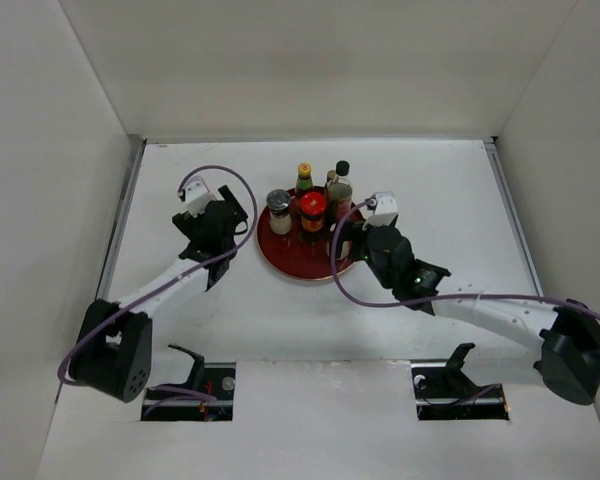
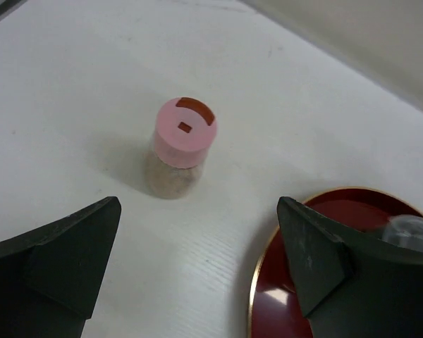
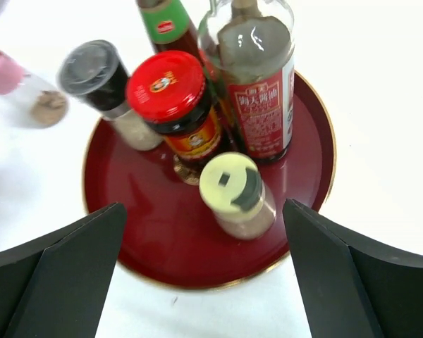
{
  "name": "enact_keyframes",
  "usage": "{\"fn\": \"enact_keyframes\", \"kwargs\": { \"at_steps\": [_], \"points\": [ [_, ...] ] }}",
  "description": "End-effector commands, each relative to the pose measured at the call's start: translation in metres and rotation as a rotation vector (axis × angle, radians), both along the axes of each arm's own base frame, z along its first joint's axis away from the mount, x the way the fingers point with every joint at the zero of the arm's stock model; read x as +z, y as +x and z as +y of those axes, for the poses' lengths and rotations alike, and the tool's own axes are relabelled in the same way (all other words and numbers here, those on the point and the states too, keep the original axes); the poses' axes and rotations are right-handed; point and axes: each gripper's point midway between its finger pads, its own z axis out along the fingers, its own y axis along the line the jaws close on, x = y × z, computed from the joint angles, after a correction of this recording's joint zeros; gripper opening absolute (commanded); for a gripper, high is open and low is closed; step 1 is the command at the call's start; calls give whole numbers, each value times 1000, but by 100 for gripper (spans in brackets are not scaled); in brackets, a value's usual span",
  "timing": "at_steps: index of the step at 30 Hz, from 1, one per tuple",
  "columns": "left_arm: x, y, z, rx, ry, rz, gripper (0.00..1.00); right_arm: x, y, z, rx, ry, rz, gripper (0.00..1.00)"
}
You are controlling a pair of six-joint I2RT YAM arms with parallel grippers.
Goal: Organize the condiment bottles
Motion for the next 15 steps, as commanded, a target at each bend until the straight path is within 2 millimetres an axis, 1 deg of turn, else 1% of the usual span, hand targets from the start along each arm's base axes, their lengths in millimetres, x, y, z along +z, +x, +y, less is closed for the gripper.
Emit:
{"fn": "enact_keyframes", "kwargs": {
  "at_steps": [1, 3, 5, 8, 12, 14, 15],
  "points": [
    [-1, 22, 14, 51, 9, 28, 94, 6, -14, -4, 12, 44, -27, 100],
    [-4, 37, 22, 70, 9, 42, 90, 2, -20, -6, 22, 66, -34, 100],
    [-5, 50, 31, 91, 31, 48, 88, 0, -23, -5, 37, 93, -44, 100],
    [-9, 71, 36, 82, 53, 69, 87, 3, -26, -1, 58, 127, -43, 100],
    [-21, 87, 37, 64, 66, 107, 87, 1, -28, 2, 75, 128, -36, 100],
    [-27, 93, 39, 54, 62, 126, 84, 0, -28, 2, 76, 130, -35, 100],
    [-28, 95, 39, 48, 61, 130, 82, 1, -27, 2, 76, 130, -35, 100]
  ]
}}
